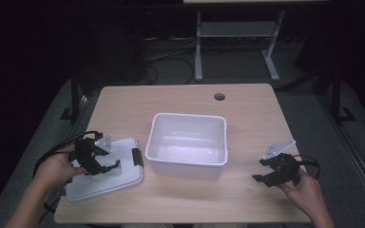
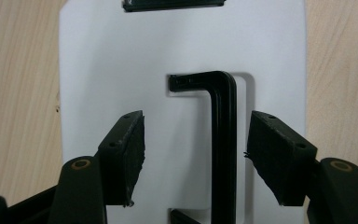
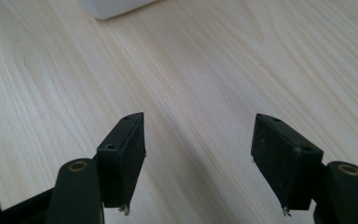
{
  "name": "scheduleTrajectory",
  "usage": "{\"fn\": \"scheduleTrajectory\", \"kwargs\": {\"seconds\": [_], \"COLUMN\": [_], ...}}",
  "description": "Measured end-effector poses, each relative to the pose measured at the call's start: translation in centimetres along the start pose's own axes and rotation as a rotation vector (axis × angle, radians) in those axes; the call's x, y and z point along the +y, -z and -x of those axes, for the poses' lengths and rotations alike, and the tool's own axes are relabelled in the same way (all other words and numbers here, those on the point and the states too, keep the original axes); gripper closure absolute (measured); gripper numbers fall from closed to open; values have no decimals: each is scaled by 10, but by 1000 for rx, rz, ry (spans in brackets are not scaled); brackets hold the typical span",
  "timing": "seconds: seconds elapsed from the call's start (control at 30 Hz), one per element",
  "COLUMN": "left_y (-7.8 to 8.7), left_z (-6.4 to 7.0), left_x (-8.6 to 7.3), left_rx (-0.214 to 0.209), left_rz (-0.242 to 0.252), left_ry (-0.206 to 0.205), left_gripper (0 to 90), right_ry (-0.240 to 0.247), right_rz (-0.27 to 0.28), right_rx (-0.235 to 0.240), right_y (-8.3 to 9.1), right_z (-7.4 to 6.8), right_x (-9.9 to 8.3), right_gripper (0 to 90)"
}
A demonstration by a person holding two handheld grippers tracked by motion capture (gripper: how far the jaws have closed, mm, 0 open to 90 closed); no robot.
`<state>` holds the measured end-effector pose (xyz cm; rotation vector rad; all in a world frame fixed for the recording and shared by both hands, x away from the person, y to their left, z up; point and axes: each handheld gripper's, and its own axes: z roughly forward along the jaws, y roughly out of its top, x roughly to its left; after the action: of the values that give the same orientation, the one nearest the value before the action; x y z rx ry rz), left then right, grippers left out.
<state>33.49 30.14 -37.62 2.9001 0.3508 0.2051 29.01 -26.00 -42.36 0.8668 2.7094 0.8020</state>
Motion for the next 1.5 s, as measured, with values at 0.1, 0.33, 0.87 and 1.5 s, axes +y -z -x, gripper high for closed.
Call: {"fn": "scheduleTrajectory", "kwargs": {"seconds": [0.1,0.33,0.87,1.5], "left_y": [0,-2,-7,-10], "left_z": [1,3,7,11], "left_x": [0,-1,-6,-11], "left_rx": [3,0,-3,-8], "left_rz": [3,6,-31,-52], "left_ry": [1,-2,-23,-45], "left_gripper": [363,363,486,699], "right_ry": [-7,-30,-45,-43], "right_rz": [-1,22,20,20], "right_rx": [-3,-16,-21,-15], "right_y": [-2,-2,-1,0], "right_z": [-1,-2,1,1], "right_x": [0,-5,-12,-12], "right_gripper": [332,319,318,318]}}
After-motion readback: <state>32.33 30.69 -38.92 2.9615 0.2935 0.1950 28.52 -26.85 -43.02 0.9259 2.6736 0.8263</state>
